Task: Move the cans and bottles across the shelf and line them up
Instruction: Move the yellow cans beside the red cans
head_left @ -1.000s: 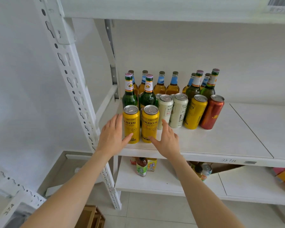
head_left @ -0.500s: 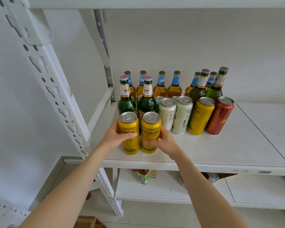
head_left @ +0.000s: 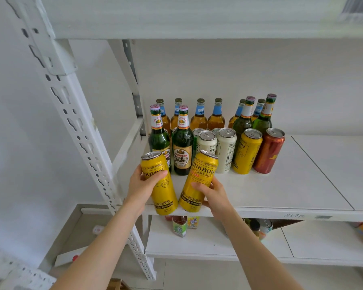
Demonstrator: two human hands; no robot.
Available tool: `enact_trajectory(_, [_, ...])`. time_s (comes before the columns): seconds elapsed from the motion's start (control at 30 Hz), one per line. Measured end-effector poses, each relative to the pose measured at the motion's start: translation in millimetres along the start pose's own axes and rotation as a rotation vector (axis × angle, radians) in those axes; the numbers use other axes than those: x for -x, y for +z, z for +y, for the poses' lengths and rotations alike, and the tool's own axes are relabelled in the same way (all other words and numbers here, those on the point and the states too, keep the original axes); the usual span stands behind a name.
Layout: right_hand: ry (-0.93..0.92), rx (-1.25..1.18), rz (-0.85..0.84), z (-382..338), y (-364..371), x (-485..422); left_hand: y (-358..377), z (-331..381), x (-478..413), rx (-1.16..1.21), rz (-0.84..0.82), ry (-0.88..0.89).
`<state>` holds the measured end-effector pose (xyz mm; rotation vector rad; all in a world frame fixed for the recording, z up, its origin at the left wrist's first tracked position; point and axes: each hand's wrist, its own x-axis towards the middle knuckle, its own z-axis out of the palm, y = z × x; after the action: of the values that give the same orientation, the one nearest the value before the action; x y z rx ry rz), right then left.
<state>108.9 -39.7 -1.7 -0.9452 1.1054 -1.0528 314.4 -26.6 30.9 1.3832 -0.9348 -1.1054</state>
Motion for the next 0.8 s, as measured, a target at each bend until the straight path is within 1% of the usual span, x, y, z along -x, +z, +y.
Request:
enact_trajectory(0.23, [-0.009,0.001,0.014,-1,-7,52,-1,11,51,-0.001,0.020,-0.033])
enact_trajectory(0.47, [-0.030,0.034,0.050,5,-24,110,-2,2,114,-0.011,0.041,-0.059])
enact_trajectory(0.8, [-0.061,0.117,0.108,-8,-69,172,41,3,171,-0.072,0.007,-0.079])
